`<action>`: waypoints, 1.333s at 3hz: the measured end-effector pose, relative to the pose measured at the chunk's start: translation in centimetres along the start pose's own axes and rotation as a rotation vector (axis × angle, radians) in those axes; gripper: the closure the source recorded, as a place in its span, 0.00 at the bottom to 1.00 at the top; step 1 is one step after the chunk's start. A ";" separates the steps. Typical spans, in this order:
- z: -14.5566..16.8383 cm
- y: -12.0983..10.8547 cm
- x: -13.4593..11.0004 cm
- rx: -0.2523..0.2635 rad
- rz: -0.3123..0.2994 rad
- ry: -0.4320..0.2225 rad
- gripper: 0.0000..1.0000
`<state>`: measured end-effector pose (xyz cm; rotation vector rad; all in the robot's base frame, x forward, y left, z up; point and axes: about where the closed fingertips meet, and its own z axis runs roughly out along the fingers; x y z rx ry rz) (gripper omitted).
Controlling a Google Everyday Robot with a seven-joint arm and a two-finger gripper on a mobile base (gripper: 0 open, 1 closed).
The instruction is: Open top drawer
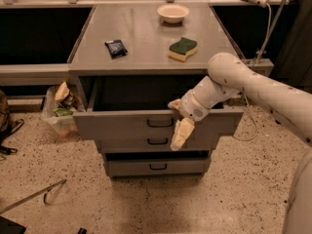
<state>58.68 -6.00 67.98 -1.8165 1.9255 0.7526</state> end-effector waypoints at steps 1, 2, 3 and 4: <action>0.3 2.4 -0.3 -0.058 0.022 -0.010 0.00; 0.3 2.4 -0.3 -0.059 0.022 -0.011 0.00; 0.4 3.3 -0.3 -0.085 0.030 -0.028 0.00; 0.3 5.8 -0.7 -0.120 0.043 -0.049 0.00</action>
Offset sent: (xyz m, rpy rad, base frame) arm -0.0238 0.0043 0.0025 0.0131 0.0587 0.0167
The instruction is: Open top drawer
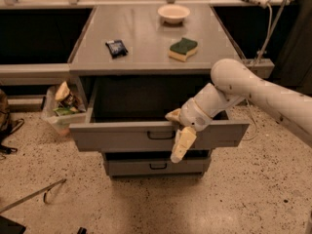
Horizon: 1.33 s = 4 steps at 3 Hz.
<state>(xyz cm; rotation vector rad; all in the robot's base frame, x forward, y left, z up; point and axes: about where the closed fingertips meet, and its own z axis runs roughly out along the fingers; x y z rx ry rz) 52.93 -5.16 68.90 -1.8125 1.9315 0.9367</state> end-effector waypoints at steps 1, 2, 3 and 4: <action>0.8 4.5 -0.5 -0.036 0.021 -0.037 0.00; 0.8 4.5 -0.5 -0.036 0.021 -0.037 0.00; 1.0 5.0 -0.4 -0.057 0.027 -0.046 0.00; 1.0 6.6 -0.5 -0.093 0.030 -0.065 0.00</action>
Offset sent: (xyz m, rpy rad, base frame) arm -0.0242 0.0057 0.0131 0.0378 0.0059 -0.0143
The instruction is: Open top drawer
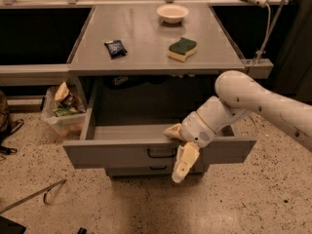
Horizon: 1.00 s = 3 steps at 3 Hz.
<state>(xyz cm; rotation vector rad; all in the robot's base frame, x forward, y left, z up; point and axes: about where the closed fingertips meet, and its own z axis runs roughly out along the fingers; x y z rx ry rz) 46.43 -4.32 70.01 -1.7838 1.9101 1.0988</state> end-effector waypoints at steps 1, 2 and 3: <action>0.1 4.9 -0.4 -0.060 0.002 -0.064 0.00; 0.1 4.9 -0.4 -0.061 0.002 -0.064 0.00; 1.4 5.3 0.5 -0.101 0.025 -0.086 0.00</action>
Offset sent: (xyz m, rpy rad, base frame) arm -0.0408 0.0013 0.0169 0.0623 0.0387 0.0206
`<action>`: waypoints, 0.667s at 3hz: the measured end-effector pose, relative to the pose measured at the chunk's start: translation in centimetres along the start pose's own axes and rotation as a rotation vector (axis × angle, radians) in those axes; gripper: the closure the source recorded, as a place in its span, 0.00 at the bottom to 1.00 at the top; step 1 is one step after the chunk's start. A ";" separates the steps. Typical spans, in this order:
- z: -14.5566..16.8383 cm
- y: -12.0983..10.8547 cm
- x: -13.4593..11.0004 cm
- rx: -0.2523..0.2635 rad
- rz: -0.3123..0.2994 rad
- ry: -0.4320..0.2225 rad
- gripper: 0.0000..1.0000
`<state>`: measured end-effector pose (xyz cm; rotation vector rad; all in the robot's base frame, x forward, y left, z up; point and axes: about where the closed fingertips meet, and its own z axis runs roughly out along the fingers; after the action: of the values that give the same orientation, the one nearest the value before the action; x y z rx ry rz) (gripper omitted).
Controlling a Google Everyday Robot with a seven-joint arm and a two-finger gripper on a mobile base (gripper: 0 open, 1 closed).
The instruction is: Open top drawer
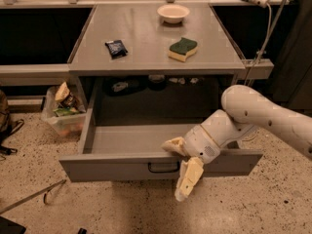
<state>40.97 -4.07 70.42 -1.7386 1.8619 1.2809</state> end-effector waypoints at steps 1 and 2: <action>-0.1 0.2 -0.2 -0.003 0.001 -0.001 0.00; 0.8 4.8 -0.2 -0.020 0.025 -0.065 0.00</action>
Offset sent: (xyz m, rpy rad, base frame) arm -0.1536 -0.0064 0.0644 0.1361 0.1378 -0.0718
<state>36.42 -3.92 72.04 -1.6680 1.8460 1.3540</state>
